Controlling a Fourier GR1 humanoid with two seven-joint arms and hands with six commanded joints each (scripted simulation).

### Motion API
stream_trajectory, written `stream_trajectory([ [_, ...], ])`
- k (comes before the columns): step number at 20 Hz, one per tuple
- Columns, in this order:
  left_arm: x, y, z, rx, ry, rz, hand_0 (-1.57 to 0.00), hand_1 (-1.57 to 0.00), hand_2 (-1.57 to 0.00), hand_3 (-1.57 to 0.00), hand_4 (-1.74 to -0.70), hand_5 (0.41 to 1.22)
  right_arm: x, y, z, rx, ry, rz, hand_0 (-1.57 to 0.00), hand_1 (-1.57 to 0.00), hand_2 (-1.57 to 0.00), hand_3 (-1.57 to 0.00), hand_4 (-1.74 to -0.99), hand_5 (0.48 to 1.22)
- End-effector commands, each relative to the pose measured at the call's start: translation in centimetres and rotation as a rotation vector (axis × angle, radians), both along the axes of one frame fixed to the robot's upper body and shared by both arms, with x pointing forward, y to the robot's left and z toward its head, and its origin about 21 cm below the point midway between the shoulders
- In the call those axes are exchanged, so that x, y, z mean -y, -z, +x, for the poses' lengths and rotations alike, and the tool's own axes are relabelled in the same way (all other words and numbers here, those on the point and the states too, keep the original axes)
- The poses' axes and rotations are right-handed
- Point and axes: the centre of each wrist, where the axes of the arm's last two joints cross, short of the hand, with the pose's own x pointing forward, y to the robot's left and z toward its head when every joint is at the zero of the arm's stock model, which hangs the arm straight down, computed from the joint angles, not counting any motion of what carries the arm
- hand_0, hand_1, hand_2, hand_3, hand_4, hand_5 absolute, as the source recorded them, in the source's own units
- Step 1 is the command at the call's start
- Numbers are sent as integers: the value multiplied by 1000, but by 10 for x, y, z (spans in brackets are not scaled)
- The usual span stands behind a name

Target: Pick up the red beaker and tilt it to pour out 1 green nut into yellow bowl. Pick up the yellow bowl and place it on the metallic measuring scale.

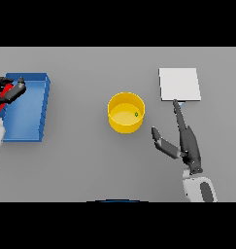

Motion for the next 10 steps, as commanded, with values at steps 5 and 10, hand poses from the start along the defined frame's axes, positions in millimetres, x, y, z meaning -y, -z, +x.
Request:
stream_trajectory([
  [5,-3,7,5,-30,35,34,-202,-166,-170,-160,-802,652,1,-2,0,6,8,-13,1,1,1,1,-1015,642],
  [10,-1,3,7,30,66,50,-65,-54,-55,-52,-763,657,5,-13,12,-37,-91,-129,1,1,1,1,-1005,669],
])
